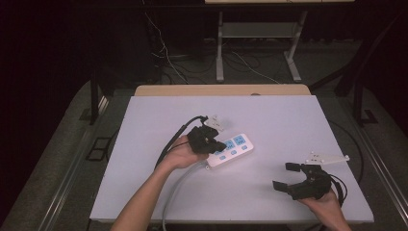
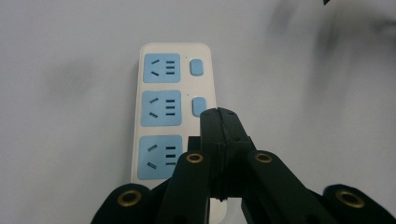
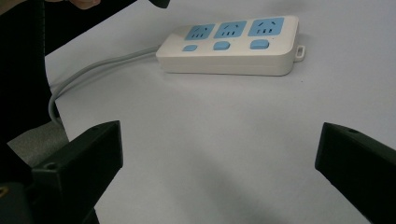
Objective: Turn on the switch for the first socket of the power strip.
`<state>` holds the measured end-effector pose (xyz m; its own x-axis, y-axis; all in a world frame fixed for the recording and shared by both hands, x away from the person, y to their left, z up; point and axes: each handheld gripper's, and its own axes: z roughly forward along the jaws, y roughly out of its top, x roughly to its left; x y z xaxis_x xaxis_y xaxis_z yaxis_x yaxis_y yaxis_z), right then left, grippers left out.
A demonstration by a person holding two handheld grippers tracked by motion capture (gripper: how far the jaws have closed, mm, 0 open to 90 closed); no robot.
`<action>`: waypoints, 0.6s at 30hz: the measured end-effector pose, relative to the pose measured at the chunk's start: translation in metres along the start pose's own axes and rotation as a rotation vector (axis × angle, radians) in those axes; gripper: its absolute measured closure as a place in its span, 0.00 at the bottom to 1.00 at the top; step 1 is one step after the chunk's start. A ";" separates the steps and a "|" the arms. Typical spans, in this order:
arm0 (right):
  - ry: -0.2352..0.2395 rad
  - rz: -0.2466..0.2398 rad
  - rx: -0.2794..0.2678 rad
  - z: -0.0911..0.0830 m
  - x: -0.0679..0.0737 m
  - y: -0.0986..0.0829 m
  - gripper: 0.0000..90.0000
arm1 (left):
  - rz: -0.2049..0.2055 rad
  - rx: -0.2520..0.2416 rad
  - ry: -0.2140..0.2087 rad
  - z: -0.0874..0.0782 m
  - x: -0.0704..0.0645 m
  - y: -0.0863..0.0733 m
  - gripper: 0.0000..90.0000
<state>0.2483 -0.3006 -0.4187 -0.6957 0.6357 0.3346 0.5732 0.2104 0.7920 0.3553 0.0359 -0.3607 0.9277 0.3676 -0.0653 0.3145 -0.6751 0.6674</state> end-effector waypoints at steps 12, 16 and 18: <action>0.003 -0.001 0.001 0.001 0.000 0.000 0.00 | -0.049 -0.051 0.025 -0.030 0.003 -0.008 0.99; 0.002 0.001 0.000 0.000 0.000 0.000 0.00 | -0.076 -0.088 0.025 -0.042 0.005 -0.014 0.92; 0.003 0.001 0.000 0.001 0.000 0.000 0.00 | -0.083 -0.099 0.030 -0.048 0.005 -0.017 0.89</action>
<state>0.2484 -0.3000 -0.4190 -0.6962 0.6340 0.3367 0.5737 0.2095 0.7918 0.3452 0.0800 -0.3372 0.8925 0.4392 -0.1022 0.3669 -0.5754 0.7310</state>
